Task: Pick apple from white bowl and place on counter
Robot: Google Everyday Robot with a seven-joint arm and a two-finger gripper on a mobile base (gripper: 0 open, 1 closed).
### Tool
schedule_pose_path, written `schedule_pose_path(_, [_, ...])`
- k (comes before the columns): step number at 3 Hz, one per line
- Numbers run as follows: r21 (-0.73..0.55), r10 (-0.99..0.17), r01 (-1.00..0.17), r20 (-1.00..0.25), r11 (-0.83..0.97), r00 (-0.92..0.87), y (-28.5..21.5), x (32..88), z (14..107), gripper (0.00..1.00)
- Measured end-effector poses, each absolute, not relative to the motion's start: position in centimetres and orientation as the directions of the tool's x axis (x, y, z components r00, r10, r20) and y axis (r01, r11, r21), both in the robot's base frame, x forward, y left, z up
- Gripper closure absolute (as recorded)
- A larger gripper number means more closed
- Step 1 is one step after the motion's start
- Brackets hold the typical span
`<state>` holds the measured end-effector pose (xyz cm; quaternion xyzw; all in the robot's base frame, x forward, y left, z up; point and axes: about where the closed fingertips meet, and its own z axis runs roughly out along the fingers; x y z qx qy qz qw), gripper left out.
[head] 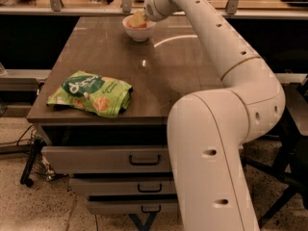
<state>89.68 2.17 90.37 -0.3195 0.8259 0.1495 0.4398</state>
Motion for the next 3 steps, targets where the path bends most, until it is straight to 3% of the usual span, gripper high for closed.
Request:
schedule_pose_path(1, [-0.065, -0.420, -0.670, -0.823, 0.739, -0.384, 2.13, 89.47, 91.29, 0.37])
schedule_pose_path(3, [-0.088, -0.466, -0.706, -0.806, 0.703, -0.364, 3.04, 88.71, 91.17, 0.07])
